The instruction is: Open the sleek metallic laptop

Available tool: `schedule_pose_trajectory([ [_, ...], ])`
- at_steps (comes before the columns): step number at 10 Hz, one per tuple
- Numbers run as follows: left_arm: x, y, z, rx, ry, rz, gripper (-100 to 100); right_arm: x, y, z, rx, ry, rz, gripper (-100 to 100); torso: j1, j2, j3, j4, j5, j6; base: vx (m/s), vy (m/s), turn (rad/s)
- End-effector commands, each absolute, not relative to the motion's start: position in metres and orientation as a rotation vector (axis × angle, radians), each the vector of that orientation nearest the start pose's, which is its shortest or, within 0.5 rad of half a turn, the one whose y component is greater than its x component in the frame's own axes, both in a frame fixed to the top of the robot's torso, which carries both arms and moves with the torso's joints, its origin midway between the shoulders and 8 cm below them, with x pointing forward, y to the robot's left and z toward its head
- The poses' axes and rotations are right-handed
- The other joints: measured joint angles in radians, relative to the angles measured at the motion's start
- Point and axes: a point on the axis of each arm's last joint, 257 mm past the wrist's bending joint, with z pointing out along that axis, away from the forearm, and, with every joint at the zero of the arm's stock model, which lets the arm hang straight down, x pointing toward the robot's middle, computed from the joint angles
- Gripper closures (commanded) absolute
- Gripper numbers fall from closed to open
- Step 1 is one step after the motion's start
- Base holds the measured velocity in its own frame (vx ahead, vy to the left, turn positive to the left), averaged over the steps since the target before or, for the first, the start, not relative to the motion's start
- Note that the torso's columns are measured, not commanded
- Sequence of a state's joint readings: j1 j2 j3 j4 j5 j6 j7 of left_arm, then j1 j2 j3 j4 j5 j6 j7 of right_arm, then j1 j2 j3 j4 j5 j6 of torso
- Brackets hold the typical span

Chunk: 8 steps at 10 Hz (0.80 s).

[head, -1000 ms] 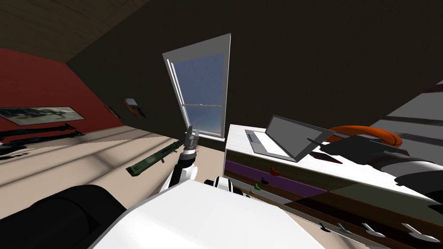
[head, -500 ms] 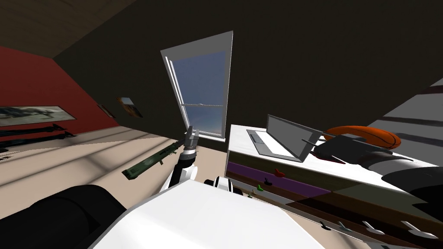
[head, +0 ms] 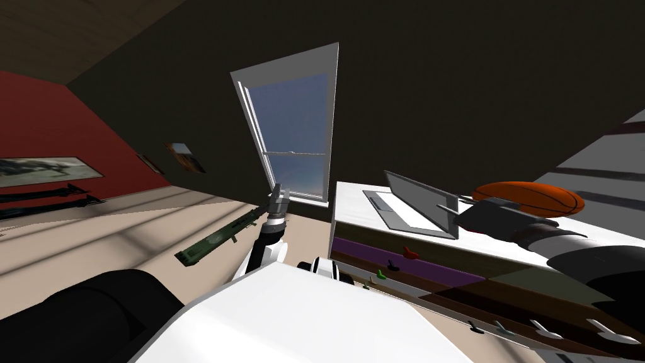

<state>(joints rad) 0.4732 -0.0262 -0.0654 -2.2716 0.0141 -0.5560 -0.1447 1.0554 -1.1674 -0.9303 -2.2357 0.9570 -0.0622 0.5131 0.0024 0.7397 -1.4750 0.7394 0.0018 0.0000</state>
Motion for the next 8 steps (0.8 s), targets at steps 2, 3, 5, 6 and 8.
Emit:
schedule_pose_trajectory([
  [2,0.34,0.258,0.04,-0.585,0.565,-1.265,0,0.371,-0.459,0.038,-1.269,1.2,-1.147,100,0.001,-0.001,0.0,0.0,0.0,0.0,0.02,0.069,-0.014],
  [3,0.34,0.258,0.04,-0.585,0.565,-1.265,0,0.37,-0.456,0.033,-1.302,1.181,-1.176,100,-0.001,0.0,0.0,0.0,0.0,0.0,0.007,0.053,-0.019],
  [5,0.34,0.258,0.04,-0.585,0.565,-1.265,0,0.368,-0.451,0.025,-1.365,1.14,-1.233,100,-0.002,0.001,0.0,0.0,0.0,0.0,0.004,0.043,-0.01],
  [6,0.34,0.258,0.04,-0.585,0.565,-1.265,0,0.366,-0.448,0.022,-1.397,1.117,-1.26,100,-0.001,0.001,0.0,0.0,0.0,0.0,0.007,0.055,-0.019],
  [8,0.34,0.258,0.04,-0.585,0.565,-1.265,0,0.366,-0.448,0.019,-1.409,1.115,-1.263,100,-0.001,0.0,0.0,0.0,0.0,0.0,0.007,0.029,-0.024],
])
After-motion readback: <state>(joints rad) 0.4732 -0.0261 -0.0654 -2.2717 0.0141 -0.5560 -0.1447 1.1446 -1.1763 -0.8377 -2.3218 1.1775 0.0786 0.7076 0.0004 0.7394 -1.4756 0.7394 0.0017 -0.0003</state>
